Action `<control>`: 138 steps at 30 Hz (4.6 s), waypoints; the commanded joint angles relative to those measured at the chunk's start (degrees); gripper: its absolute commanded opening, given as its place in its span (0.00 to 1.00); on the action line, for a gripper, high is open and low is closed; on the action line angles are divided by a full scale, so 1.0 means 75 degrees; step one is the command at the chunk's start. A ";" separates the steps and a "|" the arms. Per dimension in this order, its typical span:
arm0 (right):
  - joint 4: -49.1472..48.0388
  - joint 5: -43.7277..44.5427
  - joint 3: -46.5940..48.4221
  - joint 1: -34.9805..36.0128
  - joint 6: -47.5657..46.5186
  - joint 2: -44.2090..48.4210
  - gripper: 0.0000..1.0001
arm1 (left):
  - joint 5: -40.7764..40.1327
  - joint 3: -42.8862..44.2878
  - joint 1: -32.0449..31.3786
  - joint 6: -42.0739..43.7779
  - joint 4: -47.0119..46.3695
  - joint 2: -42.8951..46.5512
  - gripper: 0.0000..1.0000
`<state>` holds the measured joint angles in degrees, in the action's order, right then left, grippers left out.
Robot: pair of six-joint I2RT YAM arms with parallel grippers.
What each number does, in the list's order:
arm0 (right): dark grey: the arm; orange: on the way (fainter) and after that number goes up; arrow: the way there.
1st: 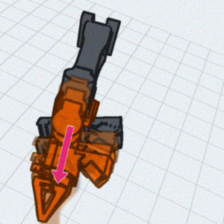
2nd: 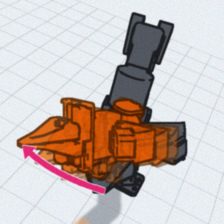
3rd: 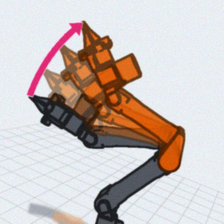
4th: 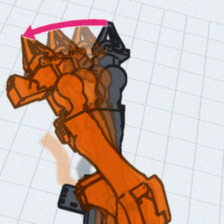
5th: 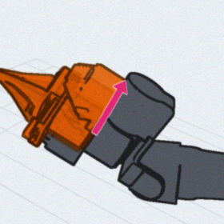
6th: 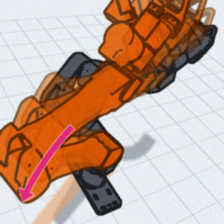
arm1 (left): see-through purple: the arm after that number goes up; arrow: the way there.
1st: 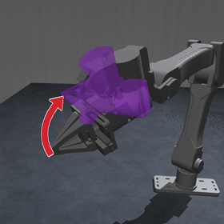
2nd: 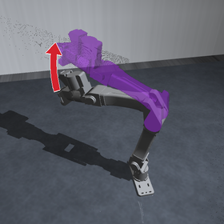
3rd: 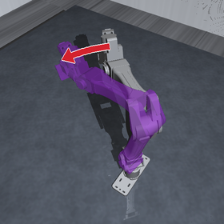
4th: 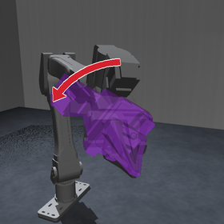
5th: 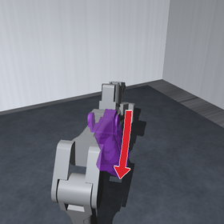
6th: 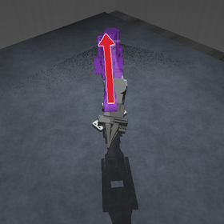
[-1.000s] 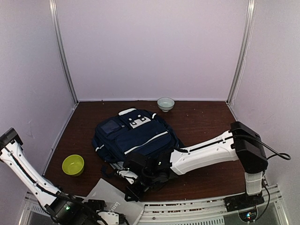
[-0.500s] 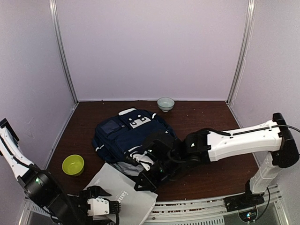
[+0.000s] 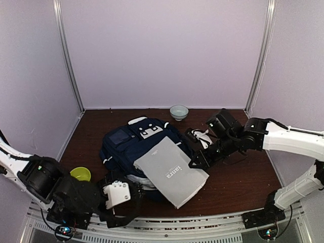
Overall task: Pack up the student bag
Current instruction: Pass from the right arm to the left, then open the largest pocket of the student bag.
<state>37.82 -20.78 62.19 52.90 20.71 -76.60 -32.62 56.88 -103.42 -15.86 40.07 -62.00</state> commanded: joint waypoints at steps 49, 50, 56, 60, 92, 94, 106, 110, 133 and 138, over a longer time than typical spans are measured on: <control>-0.1313 -0.1259 -0.0718 -0.0688 -0.4415 0.3174 0.00 | 0.8182 0.1590 0.5890 -0.0392 -0.4250 -0.1846 0.36; -0.1363 -0.1236 -0.0730 -0.0690 -0.4411 0.3181 0.00 | 0.8206 0.1582 0.5889 -0.0393 -0.4283 -0.1820 0.33; -0.1802 -0.0977 -0.0857 -0.0685 -0.4195 0.3213 0.00 | 0.7693 0.1492 0.5890 -0.0418 -0.4545 -0.1490 0.15; -0.2197 -0.0622 -0.1004 -0.0691 -0.3928 0.3309 0.13 | 0.7424 0.1339 0.5890 -0.0456 -0.4950 -0.1180 0.11; -0.9320 -0.2311 -0.4128 -0.0456 0.1896 0.4660 0.30 | 0.8123 0.0994 0.5725 -0.0142 -0.6989 -0.0667 0.14; -0.9133 -0.2153 -0.4219 -0.0461 0.1972 0.4898 0.27 | 0.7981 0.0904 0.5726 -0.0081 -0.6944 -0.0562 0.15; -0.2284 0.0753 -0.2552 -0.0926 0.2156 0.5845 0.09 | 0.5317 0.0887 0.5738 0.1267 -0.2983 -0.0310 0.69; -0.0532 0.2242 -0.2679 -0.1320 0.2436 0.6550 0.11 | 0.5083 0.1068 0.5625 0.1689 -0.2231 -0.0861 0.63; 0.0803 0.2378 -0.2968 -0.1473 0.2407 0.7248 0.19 | 0.2528 0.4312 0.4302 0.3289 0.0472 -0.6077 0.58; 0.0793 0.2308 -0.2933 -0.1476 0.2429 0.7271 0.19 | 0.2258 0.3953 0.4445 0.3216 0.0534 -0.6130 0.47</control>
<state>45.65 -2.39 40.10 42.06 38.98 -22.24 -11.84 88.20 -71.42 9.19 42.72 -107.68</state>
